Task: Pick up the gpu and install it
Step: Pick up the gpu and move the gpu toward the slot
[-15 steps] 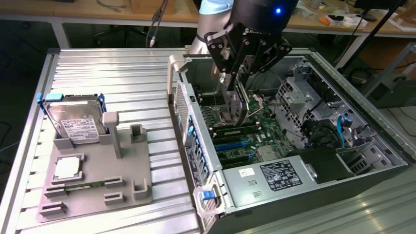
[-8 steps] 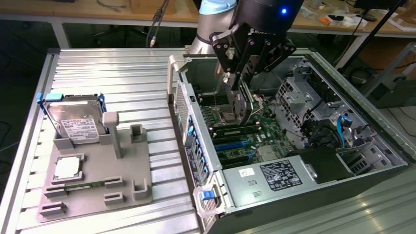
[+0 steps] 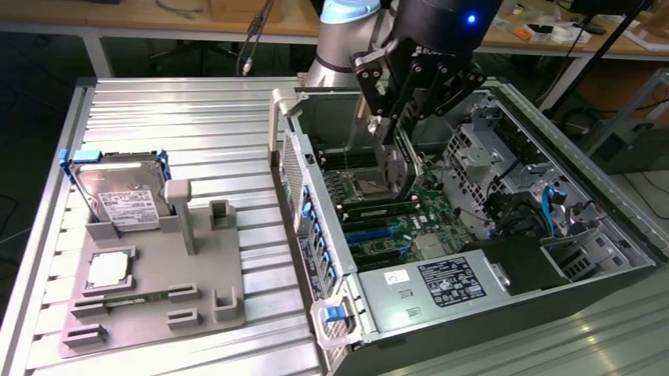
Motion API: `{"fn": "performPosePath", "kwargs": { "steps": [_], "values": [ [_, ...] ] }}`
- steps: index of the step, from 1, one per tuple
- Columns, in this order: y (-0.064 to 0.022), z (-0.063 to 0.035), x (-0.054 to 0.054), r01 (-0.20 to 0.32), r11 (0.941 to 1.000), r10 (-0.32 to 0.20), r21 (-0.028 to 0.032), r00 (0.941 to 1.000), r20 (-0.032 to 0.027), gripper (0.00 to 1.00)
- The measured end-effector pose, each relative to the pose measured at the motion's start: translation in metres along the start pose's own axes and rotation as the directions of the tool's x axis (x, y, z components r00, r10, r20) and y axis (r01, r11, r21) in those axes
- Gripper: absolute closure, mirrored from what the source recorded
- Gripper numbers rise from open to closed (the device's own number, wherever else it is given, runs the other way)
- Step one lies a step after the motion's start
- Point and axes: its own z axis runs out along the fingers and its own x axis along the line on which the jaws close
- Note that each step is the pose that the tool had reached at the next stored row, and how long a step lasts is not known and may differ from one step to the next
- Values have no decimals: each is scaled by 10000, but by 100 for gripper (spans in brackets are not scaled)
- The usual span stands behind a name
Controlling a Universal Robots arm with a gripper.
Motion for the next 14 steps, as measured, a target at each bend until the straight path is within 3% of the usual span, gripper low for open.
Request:
{"fn": "performPosePath", "kwargs": {
  "steps": [4, 11, 14],
  "values": [
    [12, 4, -157, 0, 10000, 0, 1, 10000, -1, 73],
    [27, 8, -319, 1, 10000, -1, 1, 10000, 0, 73],
    [40, 13, -479, 0, 10000, 0, 1, 10000, -1, 73]
  ]
}}
